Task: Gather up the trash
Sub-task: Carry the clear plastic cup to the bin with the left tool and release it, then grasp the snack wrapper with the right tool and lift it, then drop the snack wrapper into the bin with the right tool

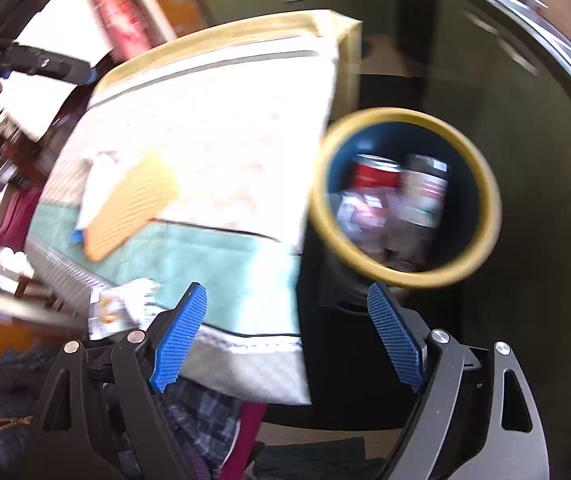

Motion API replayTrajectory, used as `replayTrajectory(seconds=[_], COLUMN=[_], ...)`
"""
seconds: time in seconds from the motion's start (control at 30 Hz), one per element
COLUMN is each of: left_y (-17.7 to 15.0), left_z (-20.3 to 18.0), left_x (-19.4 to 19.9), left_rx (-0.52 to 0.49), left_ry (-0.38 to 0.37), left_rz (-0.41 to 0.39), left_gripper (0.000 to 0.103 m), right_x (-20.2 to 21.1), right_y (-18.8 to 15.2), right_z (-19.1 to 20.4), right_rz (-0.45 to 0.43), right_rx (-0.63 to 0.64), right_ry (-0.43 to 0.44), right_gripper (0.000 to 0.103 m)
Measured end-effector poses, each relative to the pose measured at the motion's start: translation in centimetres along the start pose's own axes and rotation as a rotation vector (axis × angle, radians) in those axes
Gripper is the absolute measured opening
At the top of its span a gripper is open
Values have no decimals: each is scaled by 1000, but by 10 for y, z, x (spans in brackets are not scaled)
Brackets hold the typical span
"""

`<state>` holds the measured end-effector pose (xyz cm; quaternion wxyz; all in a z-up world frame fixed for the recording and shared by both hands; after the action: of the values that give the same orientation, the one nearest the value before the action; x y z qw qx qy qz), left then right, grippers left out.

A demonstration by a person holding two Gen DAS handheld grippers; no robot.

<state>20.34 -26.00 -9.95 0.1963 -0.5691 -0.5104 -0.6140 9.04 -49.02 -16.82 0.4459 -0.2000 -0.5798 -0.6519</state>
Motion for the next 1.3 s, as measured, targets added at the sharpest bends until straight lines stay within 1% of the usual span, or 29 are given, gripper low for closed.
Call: replayTrajectory(seconds=[0.1, 0.17, 0.2, 0.23, 0.3, 0.4, 0.5, 0.63, 0.7, 0.77, 0.87, 1.07, 1.17, 1.3], left_y=[-35, -59, -70, -82, -102, -122, -132, -133, -133, -134, -137, -137, -130, -119], left_z=[33, 50, 55, 61, 68, 70, 66, 58, 54, 51, 48, 38, 27, 13], left_x=[21, 31, 35, 37, 39, 36, 34, 33, 32, 31, 28, 19, 11, -7], left_rx=[40, 43, 42, 47, 68, 77, 66, 40, 31, 24, 17, -2, -29, -70], left_ry=[9, 27, 29, 24, 5, -18, -43, -68, -76, -79, -82, -82, -80, -75], left_rz=[-8, -17, -22, -23, -10, 6, 12, 6, 7, 11, 18, 37, 54, 82], left_gripper=[82, 82, 82, 82, 82, 82, 82, 82, 82, 82, 82, 82, 82, 82], right_x=[-15, -21, -23, -29, -39, -55, -66, -81, -90, -95, -93, -83, -75, -55], right_y=[-5, -14, -21, -26, -37, -49, -57, -69, -71, -71, -68, -56, -42, -14], right_z=[64, 98, 112, 121, 132, 139, 147, 154, 156, 156, 156, 149, 144, 127], right_rz=[68, 123, 149, 178, 235, 294, 333, 377, 380, 380, 368, 333, 306, 229], right_rx=[66, 109, 128, 146, 196, 202, 206, 234, 254, 272, 271, 225, 193, 130], right_ry=[135, 189, 200, 196, 161, 139, 120, 78, 50, 26, 25, 48, 68, 84], right_gripper=[82, 82, 83, 84, 86, 89, 90, 90, 88, 81, 74, 74, 74, 74])
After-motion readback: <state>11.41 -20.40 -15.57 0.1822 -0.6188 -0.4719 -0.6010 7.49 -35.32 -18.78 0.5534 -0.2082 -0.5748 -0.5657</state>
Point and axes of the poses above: each gripper's, at about its wrist camera, not at the fingertips, and x roughly against the way its jaws point, z to its left, y to its top, the point moved 10 cm from there along -x, roughly the way its jaws point, and after that the axes turned 13 degrees about -z, right-handed, at the moved point
